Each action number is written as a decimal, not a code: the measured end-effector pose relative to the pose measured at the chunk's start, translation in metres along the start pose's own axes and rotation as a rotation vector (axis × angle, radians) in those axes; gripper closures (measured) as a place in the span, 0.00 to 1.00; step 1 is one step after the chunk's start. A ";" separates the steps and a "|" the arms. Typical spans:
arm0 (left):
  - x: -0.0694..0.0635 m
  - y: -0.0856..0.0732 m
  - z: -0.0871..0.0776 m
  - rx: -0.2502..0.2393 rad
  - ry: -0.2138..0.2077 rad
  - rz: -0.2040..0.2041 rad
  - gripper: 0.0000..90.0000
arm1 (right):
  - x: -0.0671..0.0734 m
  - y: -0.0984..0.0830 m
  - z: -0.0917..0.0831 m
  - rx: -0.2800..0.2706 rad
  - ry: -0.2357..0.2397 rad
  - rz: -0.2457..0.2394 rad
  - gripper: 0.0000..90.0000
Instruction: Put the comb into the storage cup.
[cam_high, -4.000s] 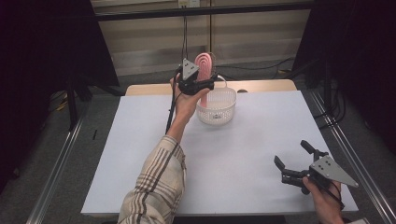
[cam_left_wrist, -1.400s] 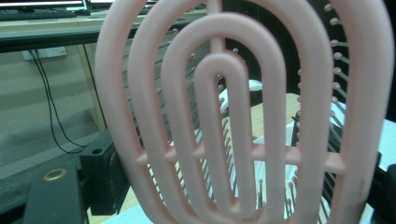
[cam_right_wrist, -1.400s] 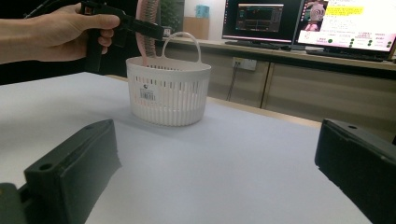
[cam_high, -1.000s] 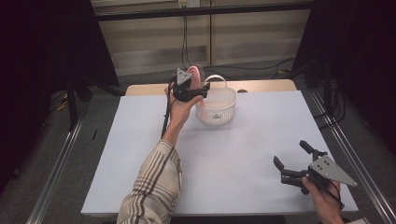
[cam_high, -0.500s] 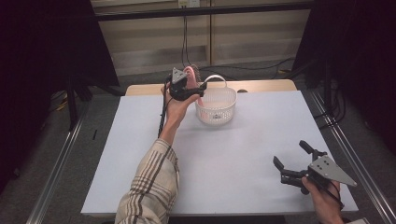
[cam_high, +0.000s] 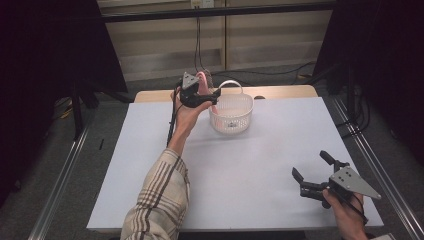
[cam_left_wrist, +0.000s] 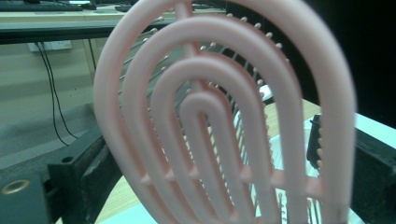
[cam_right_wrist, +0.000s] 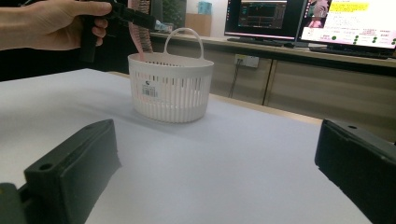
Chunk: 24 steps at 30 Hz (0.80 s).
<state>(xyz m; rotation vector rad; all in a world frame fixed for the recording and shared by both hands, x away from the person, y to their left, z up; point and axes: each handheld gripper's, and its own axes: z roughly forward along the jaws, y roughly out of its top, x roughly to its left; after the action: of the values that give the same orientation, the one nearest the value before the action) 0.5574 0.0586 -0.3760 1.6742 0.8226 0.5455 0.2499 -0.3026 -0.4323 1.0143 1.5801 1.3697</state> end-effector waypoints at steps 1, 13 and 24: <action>0.000 0.000 0.000 0.003 0.000 0.000 0.05 | 0.000 0.000 0.000 0.000 0.001 0.001 0.00; -0.001 -0.001 0.002 0.004 -0.003 0.012 0.03 | 0.000 0.000 0.000 0.001 0.000 -0.001 0.00; -0.003 0.001 0.007 -0.003 0.020 0.009 0.12 | 0.001 0.000 0.000 0.005 0.007 -0.004 0.00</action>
<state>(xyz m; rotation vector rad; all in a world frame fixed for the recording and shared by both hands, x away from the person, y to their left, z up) 0.5608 0.0516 -0.3771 1.6728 0.8284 0.5706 0.2496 -0.3020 -0.4326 1.0103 1.5903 1.3686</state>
